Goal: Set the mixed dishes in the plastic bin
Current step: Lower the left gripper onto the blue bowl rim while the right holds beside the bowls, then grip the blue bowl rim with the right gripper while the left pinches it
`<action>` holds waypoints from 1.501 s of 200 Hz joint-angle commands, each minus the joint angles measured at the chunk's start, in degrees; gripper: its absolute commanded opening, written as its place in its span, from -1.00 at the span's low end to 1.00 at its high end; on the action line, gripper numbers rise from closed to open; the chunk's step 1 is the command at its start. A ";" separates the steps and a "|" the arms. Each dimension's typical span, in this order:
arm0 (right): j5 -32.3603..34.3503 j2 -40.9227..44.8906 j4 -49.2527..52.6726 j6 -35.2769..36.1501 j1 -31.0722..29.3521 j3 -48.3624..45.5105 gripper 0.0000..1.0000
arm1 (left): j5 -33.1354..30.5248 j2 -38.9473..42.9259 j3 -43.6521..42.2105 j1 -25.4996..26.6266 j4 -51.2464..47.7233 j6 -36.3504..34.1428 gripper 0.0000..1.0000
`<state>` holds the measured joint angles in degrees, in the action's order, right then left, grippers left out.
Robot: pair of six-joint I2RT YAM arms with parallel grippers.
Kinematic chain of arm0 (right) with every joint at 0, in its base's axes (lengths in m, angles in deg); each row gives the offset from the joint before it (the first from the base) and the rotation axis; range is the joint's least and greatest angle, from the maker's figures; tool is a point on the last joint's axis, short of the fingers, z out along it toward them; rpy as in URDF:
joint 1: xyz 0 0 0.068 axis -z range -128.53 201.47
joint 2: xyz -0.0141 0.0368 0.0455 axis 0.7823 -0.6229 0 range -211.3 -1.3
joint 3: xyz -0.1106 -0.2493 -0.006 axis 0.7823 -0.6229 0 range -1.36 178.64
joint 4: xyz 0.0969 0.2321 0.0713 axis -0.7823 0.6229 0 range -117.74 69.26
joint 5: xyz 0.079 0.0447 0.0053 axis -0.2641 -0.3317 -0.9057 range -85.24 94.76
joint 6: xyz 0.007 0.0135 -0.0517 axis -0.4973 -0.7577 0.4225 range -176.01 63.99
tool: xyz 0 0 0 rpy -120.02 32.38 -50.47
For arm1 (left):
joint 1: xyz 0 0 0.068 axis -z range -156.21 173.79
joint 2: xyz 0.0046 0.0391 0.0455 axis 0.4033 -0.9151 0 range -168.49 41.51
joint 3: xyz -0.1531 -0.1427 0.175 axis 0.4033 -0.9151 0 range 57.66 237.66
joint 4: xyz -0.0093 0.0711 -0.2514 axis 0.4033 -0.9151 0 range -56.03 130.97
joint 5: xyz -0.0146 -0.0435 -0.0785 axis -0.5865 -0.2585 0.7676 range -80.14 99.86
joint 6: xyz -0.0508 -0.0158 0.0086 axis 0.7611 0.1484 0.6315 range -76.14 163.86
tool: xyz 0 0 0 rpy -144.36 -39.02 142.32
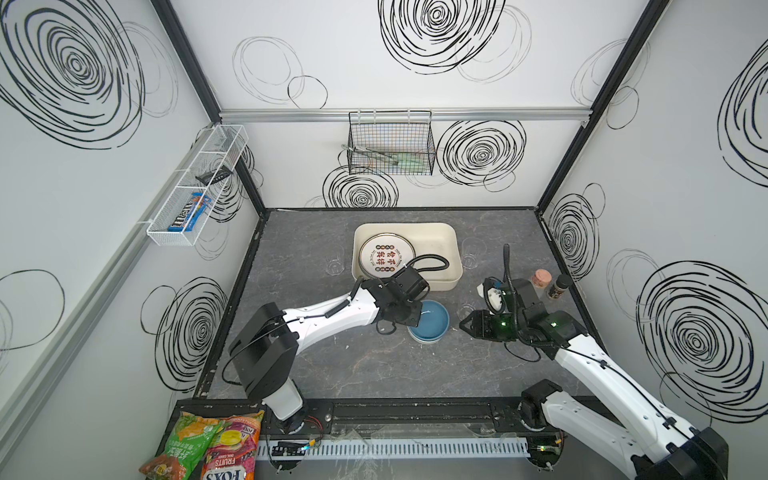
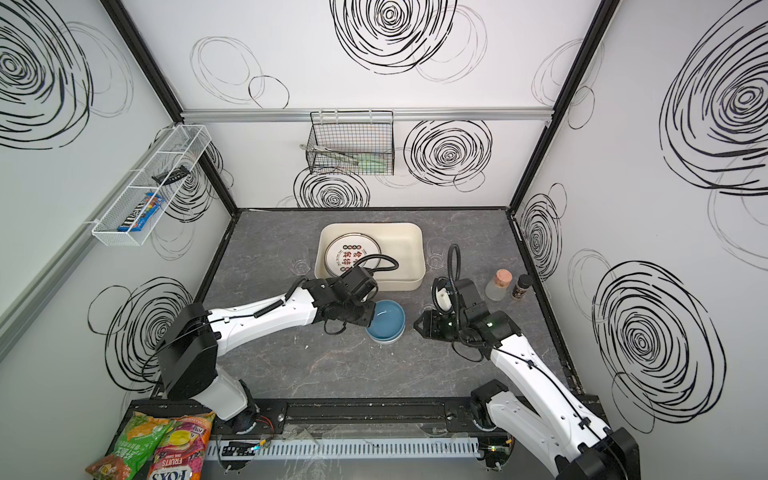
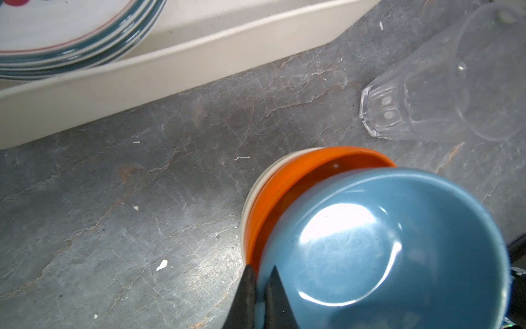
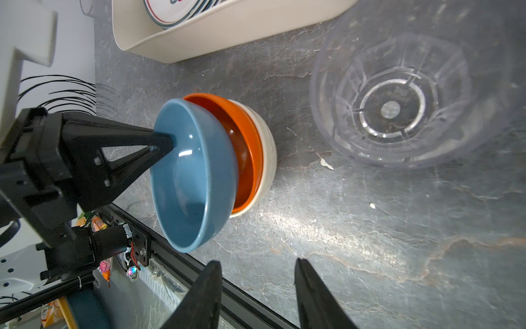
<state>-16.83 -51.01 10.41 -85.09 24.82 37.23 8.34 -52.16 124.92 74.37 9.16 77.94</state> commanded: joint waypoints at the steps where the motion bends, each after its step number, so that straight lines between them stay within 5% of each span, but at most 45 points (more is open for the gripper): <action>1: 0.48 1.26 -0.21 -0.56 0.24 -0.28 -0.06 | -0.82 0.15 2.75 0.26 -0.31 -0.91 -0.91; 105: -1.77 0.93 -1.68 -3.24 0.57 8.83 0.07 | -2.35 5.06 5.55 -0.56 -3.57 -1.48 -1.00; 239: -2.33 -16.49 -12.07 -5.09 -6.43 17.37 0.04 | -4.28 9.99 6.08 -3.05 -5.50 -2.25 -1.00; 300: 0.75 -22.80 -12.20 -3.68 -7.75 20.66 -0.27 | -4.90 11.62 5.77 -4.23 -5.98 -2.16 -1.00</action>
<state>-18.73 -72.17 -1.17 -89.40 17.98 55.07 4.47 -42.87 129.38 70.90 3.02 76.24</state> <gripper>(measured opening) 0.381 0.096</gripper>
